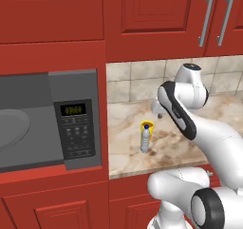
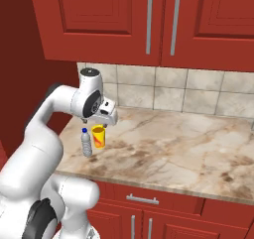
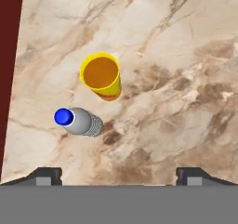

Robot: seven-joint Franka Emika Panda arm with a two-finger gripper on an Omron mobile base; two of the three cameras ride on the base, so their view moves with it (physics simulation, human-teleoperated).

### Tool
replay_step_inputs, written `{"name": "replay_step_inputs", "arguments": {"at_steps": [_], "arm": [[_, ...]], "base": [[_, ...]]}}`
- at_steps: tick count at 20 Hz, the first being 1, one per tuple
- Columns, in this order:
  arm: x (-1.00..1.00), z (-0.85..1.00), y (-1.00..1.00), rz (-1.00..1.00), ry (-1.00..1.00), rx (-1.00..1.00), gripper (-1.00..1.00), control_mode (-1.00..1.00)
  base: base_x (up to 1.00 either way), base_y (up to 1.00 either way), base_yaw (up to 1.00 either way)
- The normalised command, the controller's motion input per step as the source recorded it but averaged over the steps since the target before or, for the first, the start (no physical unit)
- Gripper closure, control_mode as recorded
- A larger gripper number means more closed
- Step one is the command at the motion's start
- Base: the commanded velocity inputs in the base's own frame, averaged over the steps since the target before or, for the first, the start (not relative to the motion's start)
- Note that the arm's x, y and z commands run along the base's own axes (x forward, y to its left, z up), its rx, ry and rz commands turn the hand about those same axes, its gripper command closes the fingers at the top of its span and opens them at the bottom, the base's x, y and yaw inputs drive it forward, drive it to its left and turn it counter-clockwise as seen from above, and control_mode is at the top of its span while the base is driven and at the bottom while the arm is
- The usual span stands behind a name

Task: Place the microwavable item in the microwave. Then, close the microwave door and press the start button.

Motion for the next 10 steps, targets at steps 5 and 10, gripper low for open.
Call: {"name": "replay_step_inputs", "arguments": {"at_steps": [5, 10], "arm": [[0.67, -0.38, -0.09, -0.01, 0.00, 0.01, -1.00, -1.00], [0.57, -0.62, 0.01, 0.00, 0.00, 0.00, -1.00, -1.00]], "base": [[0.00, 0.00, 0.00], [0.00, 0.00, 0.00]]}}
